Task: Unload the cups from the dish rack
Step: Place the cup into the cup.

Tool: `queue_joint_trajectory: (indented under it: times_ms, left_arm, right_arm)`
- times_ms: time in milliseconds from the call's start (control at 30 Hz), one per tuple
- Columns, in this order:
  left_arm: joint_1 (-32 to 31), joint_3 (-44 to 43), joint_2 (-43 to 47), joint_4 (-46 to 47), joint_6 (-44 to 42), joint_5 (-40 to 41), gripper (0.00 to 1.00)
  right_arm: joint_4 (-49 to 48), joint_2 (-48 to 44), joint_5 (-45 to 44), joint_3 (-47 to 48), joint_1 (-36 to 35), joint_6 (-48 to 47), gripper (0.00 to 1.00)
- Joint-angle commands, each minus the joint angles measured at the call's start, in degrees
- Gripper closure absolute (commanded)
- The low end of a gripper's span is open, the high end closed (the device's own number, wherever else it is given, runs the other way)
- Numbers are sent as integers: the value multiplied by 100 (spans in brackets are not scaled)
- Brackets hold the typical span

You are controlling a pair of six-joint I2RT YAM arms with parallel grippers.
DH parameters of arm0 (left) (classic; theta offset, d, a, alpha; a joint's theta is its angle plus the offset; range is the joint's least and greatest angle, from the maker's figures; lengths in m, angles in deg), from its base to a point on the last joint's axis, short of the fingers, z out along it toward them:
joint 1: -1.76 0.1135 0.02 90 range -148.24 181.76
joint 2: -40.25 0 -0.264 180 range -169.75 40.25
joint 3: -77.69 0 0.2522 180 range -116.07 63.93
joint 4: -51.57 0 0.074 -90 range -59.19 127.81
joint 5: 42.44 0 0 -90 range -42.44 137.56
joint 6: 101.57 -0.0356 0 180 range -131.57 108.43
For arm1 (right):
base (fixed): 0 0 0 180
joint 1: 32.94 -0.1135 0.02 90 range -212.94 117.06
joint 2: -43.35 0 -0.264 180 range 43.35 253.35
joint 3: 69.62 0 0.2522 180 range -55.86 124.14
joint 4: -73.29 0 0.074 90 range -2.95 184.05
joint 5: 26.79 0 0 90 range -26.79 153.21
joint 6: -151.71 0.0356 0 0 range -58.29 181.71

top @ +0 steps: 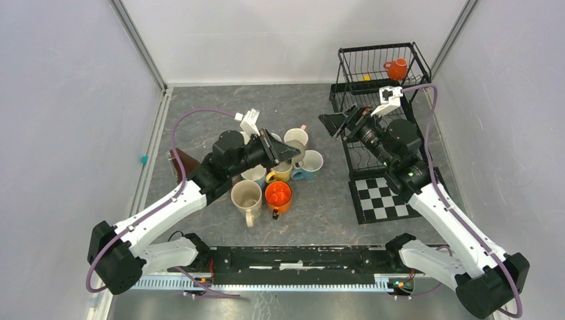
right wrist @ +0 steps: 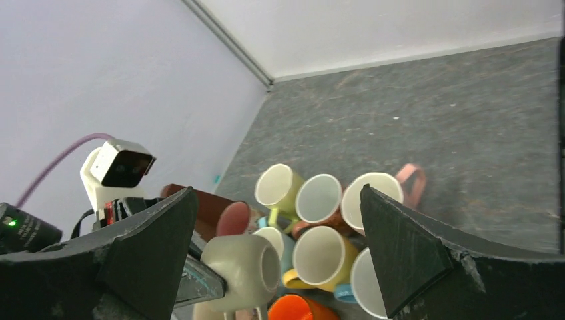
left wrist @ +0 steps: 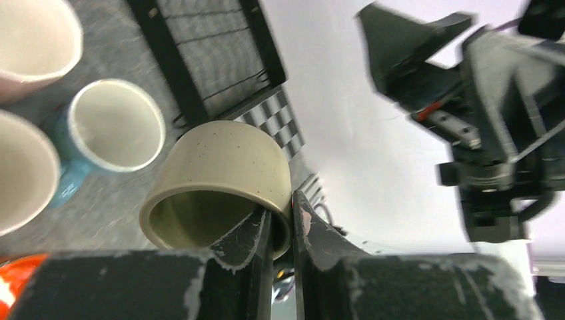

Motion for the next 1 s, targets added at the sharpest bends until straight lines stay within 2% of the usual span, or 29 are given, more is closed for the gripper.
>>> queue_joint_trajectory:
  times_ms: [0,200,433,667,967]
  left_arm:
    - [-100,-357,191,-1220,-735,198,98]
    - [-462,-1005,-74,-2957,-1507,662,98]
    - [-815,-1404,-460,-4088,-1895,1251,98]
    - [-1040,-1602,-1056,-4616,-1880,1334,98]
    - [-1062,-1686,-1387,-4677,-1846,1484,98]
  right_arm:
    - [949,-124,-547,429,67,-889,2]
    - [1474,-16,-263,501,552,-1304,2]
    - [1463,-43,320,143,1041,-1358,2]
    - [1488,-105,331,-63,1103,-1495,2]
    - [1459,-59,396,-99,1120,-1555,2]
